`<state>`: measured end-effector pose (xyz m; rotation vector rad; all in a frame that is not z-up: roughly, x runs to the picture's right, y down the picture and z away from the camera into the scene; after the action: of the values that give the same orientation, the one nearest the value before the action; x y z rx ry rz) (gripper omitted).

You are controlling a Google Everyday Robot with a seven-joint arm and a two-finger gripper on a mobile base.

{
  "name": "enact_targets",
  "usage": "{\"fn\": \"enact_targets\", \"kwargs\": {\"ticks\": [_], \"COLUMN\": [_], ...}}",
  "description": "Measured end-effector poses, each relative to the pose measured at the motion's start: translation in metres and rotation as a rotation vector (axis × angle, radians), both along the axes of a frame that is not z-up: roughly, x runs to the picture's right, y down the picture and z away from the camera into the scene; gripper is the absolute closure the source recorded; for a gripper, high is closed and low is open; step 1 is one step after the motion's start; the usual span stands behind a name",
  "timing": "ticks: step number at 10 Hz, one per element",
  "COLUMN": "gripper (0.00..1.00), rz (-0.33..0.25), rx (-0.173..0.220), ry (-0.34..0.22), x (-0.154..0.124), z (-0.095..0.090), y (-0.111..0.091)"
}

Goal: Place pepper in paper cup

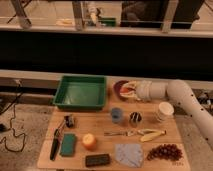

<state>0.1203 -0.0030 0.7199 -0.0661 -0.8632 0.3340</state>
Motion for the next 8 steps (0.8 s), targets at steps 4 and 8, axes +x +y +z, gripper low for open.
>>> {"fn": "enact_targets", "kwargs": {"ticks": [4, 8], "gripper": [0.93, 0.93], "rz": [0.057, 0.053], "rx": [-0.002, -0.001], "ry": [0.033, 0.031], "x": [0.037, 0.036], "z": [0.005, 0.005], "y": [-0.001, -0.001]}}
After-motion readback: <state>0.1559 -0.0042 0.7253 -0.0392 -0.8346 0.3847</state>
